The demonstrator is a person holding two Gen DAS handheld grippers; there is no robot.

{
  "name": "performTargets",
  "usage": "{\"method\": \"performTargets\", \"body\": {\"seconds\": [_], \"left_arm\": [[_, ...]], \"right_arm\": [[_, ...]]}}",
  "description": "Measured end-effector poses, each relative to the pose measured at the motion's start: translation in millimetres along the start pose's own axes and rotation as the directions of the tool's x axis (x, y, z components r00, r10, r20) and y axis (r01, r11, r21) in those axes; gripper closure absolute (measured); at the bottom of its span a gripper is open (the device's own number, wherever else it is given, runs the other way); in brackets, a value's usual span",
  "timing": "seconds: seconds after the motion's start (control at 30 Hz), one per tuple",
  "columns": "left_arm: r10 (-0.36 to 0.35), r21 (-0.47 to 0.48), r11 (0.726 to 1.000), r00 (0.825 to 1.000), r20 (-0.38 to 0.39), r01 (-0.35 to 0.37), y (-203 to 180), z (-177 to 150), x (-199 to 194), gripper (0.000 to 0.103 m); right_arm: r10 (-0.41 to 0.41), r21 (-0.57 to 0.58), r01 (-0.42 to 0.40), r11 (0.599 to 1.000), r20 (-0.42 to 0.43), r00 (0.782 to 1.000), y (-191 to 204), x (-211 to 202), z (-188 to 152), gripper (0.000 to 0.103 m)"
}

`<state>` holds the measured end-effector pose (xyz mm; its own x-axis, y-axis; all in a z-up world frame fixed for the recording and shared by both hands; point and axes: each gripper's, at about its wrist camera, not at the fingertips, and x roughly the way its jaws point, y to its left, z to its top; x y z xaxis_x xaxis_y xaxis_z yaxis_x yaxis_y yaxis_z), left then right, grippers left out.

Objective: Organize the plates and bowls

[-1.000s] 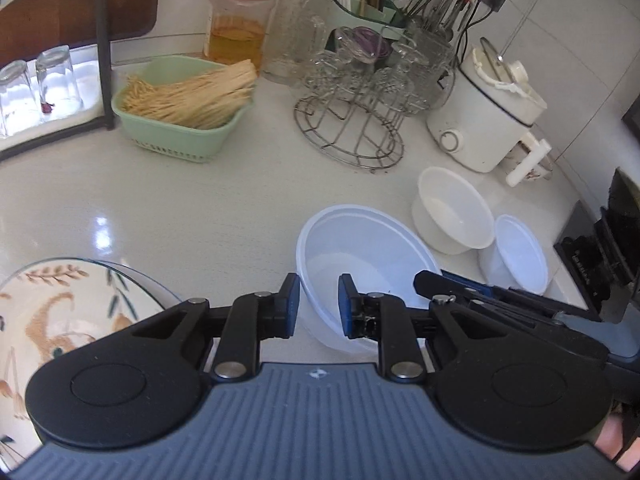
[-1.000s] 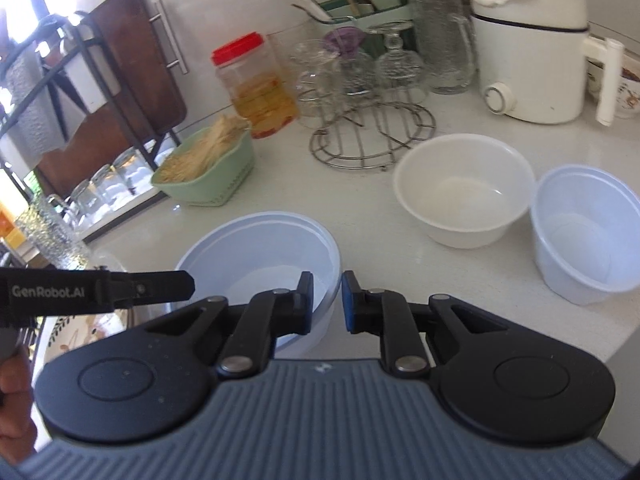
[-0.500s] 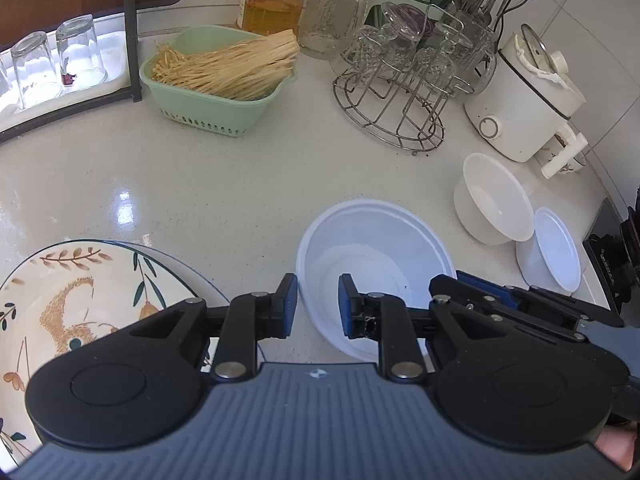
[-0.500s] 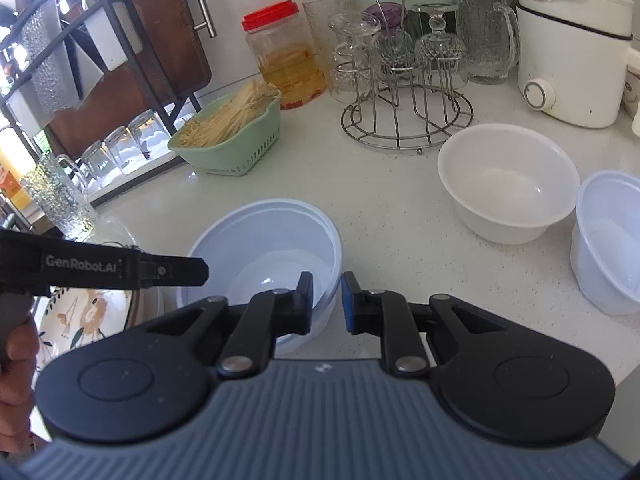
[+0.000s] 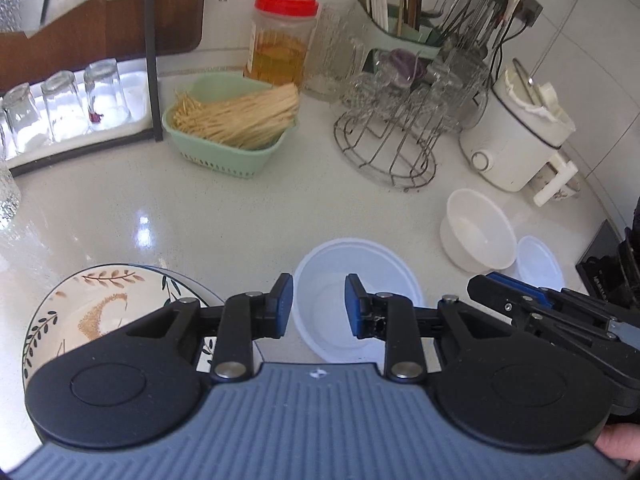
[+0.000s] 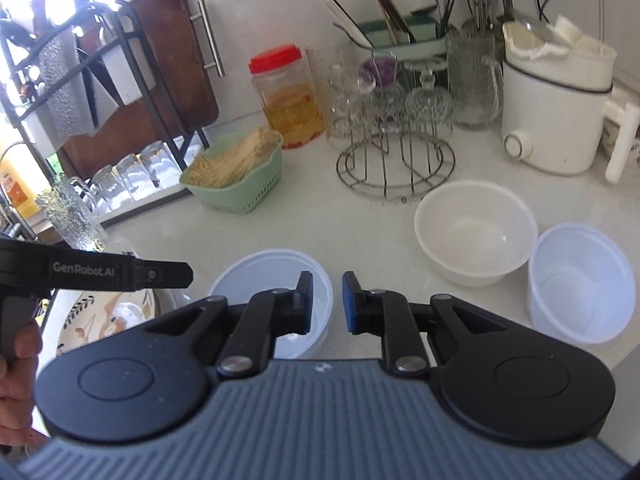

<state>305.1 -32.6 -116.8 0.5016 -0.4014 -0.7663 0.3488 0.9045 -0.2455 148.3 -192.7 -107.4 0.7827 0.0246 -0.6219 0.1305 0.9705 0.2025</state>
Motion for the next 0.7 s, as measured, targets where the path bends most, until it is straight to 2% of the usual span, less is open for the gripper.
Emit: {"method": "performTargets", "body": {"seconds": [0.37,0.53,0.6,0.7], "left_arm": [[-0.011,-0.013,1.000,0.998,0.054,0.012,-25,-6,-46,0.070],[-0.017,0.013,1.000,0.997,0.069,0.016,-46,-12,-51,0.070],[-0.049,0.000,0.999,0.996,0.081,0.049,-51,-13,-53,0.070],[-0.049,-0.011,0.999,0.994,0.095,0.050,-59,-9,-53,0.070]], "right_arm": [[0.014,-0.002,-0.013,1.000,0.065,0.998,3,-42,8,0.083],[0.005,0.009,-0.005,1.000,0.082,0.997,-4,-55,8,0.083],[-0.004,0.021,0.002,1.000,0.085,0.996,-11,-60,9,0.083],[-0.013,0.043,0.009,0.999,0.093,0.996,-24,-64,12,0.083]]}}
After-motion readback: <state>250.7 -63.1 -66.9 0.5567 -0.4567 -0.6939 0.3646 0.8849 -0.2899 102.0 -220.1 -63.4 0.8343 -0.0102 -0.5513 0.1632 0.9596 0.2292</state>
